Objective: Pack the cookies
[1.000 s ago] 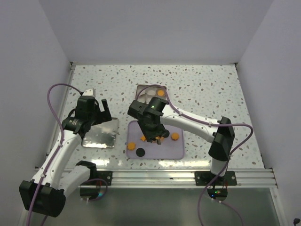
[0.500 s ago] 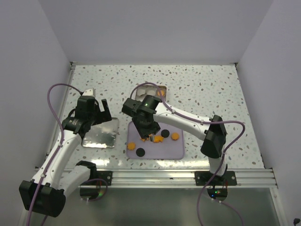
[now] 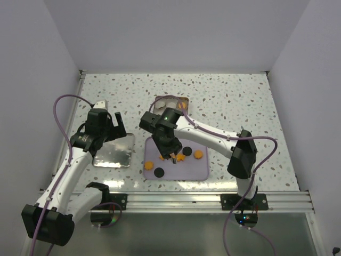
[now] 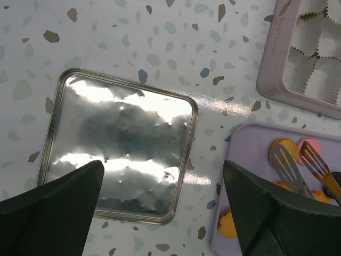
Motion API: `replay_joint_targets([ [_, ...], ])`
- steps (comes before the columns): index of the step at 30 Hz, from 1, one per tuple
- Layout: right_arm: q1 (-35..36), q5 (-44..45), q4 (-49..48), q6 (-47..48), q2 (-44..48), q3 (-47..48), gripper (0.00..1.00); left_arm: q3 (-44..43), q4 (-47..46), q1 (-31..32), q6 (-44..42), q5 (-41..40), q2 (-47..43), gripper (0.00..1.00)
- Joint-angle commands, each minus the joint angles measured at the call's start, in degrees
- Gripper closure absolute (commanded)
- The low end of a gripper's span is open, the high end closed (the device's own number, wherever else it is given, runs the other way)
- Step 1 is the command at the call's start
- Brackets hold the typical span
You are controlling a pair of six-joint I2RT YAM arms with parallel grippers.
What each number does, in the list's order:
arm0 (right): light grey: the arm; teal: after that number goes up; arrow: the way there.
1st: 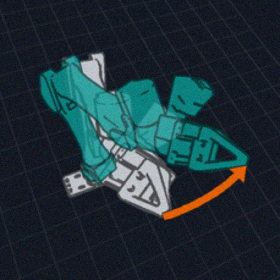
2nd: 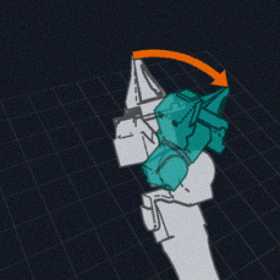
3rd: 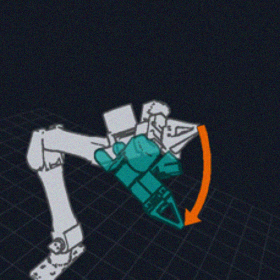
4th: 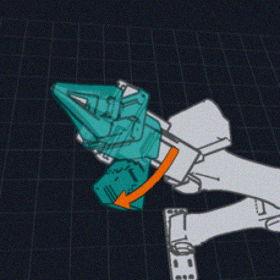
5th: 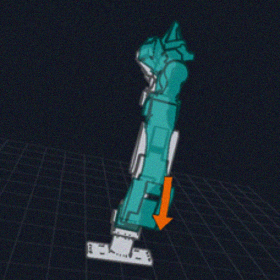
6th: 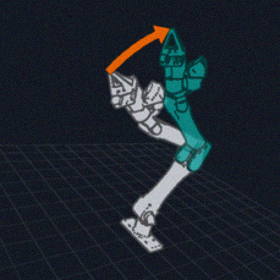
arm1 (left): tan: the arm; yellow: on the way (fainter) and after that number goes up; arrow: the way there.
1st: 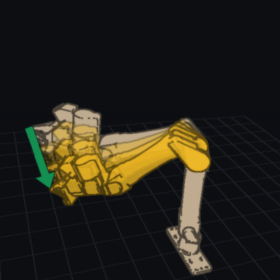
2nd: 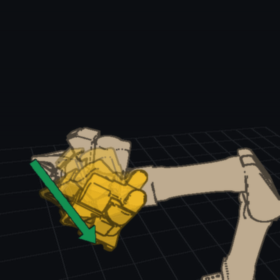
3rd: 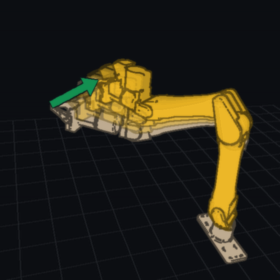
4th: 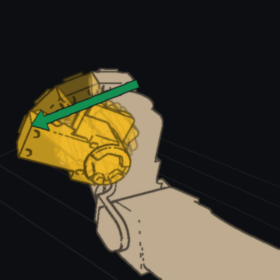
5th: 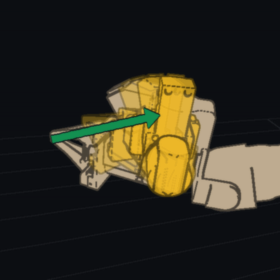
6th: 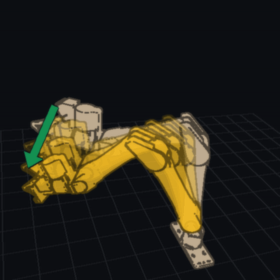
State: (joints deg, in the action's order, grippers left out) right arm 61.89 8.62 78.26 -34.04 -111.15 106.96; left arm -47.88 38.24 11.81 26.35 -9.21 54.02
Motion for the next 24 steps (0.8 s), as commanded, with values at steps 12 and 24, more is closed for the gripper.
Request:
replay_joint_targets([
  [12,0.2,0.9,9.6,-1.3,-1.9,15.7,0.77,0.2,-2.1,-0.1,-0.7,-0.1,0.0,0.00],
  [24,-1.5,2.8,12.4,-1.6,-1.8,21.5,0.76,0.3,-2.4,-0.1,-0.9,0.4,-0.2,0.00],
])
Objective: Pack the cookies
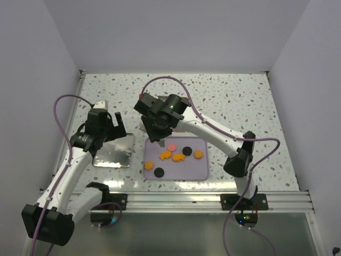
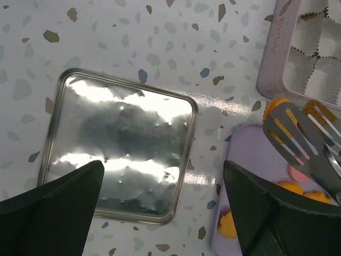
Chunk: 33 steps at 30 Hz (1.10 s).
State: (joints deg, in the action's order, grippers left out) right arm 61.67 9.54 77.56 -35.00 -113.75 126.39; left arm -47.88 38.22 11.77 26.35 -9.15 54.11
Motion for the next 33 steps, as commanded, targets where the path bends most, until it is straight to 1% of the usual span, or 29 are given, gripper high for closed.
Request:
replay_joint_targets([
  [1,-1.7,1.7,13.2,-0.3,0.9,2.2,0.76,0.2,-2.4,-0.1,-0.9,0.4,-0.2,0.00],
  [10,-12.4,2.9,13.1,5.1,0.6,4.5,0.77,0.4,-2.4,-0.1,-1.0,0.7,-0.4,0.00],
  [16,-18.2,2.9,13.0,8.1,-5.5,11.9,0.76,0.4,-2.5,-0.1,-1.0,0.9,-0.1,0.00],
  [20,-21.6,0.9,11.0,8.8,-8.8,13.5,0.77,0.2,-2.4,-0.1,-1.0,0.8,0.2,0.00],
  [25,-22.1,-0.6,9.8,9.6,-11.7,13.7,0.77,0.3,-2.4,-0.1,-1.0,0.8,0.3,0.00],
  [33,-22.7,0.1,7.2,9.8,-13.2,12.5,0.75,0.3,-2.4,-0.2,-1.0,0.8,0.6,0.00],
])
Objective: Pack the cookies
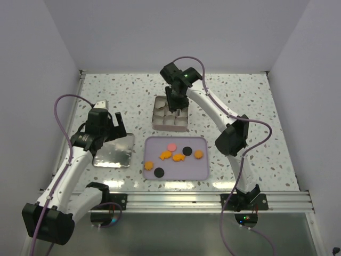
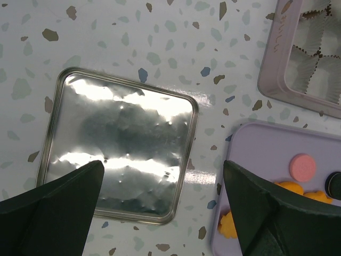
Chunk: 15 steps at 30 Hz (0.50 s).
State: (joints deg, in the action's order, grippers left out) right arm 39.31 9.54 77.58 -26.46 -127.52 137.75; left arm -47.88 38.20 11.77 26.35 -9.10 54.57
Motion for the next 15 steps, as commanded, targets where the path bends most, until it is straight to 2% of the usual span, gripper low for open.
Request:
replay_joint_targets([
  [1,-0.4,0.2,7.0,1.2,0.3,1.4,0.74,0.3,-2.4,-0.1,-1.0,0.8,0.3,0.00],
  [6,-1.3,0.4,6.5,1.1,-0.3,1.6,0.63,0.3,-2.4,-0.2,-1.1,0.9,0.5,0.00],
  [15,-1.5,0.1,5.9,1.1,0.3,1.6,0.51,0.3,-2.5,-0.1,-1.1,1.0,0.6,0.00],
])
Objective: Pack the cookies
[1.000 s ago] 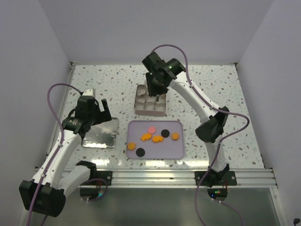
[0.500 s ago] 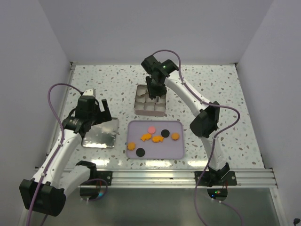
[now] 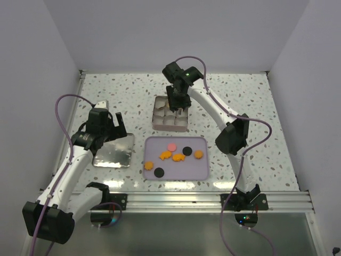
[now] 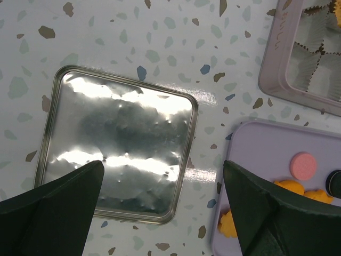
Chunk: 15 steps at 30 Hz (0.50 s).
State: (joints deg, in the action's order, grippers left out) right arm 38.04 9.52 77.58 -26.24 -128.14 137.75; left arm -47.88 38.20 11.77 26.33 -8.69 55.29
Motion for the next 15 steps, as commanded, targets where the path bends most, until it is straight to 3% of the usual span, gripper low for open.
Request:
replay_joint_targets([
  [1,-0.3,0.1,5.8,0.9,1.1,1.6,0.51,0.3,-2.4,-0.1,-1.0,0.6,-0.1,0.00],
  [15,-0.2,-1.2,7.0,-0.6,8.2,-0.4,0.51,0.3,-2.4,-0.2,-1.0,0.4,-0.5,0.00],
])
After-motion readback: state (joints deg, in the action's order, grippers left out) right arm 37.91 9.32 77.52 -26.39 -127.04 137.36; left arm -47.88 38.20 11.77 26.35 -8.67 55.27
